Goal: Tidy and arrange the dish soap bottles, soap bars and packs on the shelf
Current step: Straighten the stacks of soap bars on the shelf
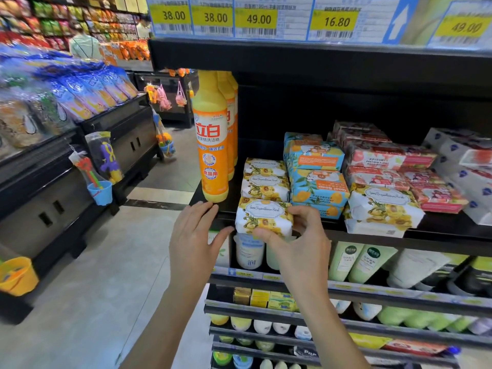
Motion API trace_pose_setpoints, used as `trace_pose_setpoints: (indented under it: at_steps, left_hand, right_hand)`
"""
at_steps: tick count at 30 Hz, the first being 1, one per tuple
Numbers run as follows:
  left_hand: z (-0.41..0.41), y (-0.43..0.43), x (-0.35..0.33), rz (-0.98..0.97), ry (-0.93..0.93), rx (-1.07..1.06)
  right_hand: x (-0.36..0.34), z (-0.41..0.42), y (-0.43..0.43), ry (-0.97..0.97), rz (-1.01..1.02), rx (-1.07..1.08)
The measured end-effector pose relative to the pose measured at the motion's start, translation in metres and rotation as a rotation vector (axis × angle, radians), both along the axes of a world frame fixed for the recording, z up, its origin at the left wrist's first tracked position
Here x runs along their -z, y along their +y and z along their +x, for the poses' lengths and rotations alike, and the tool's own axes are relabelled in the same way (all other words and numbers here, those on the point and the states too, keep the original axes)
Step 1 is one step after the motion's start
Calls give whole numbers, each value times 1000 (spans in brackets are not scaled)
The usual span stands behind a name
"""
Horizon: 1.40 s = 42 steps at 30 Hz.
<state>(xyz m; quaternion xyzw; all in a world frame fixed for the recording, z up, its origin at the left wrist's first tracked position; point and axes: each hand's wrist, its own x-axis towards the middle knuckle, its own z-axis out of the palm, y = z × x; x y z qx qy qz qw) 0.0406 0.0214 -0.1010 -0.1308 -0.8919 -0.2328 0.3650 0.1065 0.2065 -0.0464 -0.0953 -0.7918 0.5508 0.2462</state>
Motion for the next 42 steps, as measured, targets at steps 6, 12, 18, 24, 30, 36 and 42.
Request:
trace_pose_setpoints:
  at_steps: [6,12,18,24,30,36,42]
  left_hand:
    - [-2,2,6,53,1,8]
    - [0,5,6,67,-51,-21]
    - [1,6,6,77,-30,-26]
    - [4,7,4,86,-68,-31]
    - [4,6,4,87,-88,-19]
    - [6,8,4,105,-85,-15]
    - [9,10,4,157,-126,-10]
  right_hand:
    - [5,-5,2,24,129,28]
    - [15,4,4,87,205,23]
    - [7,-6,9,70,210,72]
    - [3,-16,7,45,316,165]
    - [5,-33,5,121,530,270]
    - [-13,-2,24,242,408,134]
    - [-70,37,102,125,597,249]
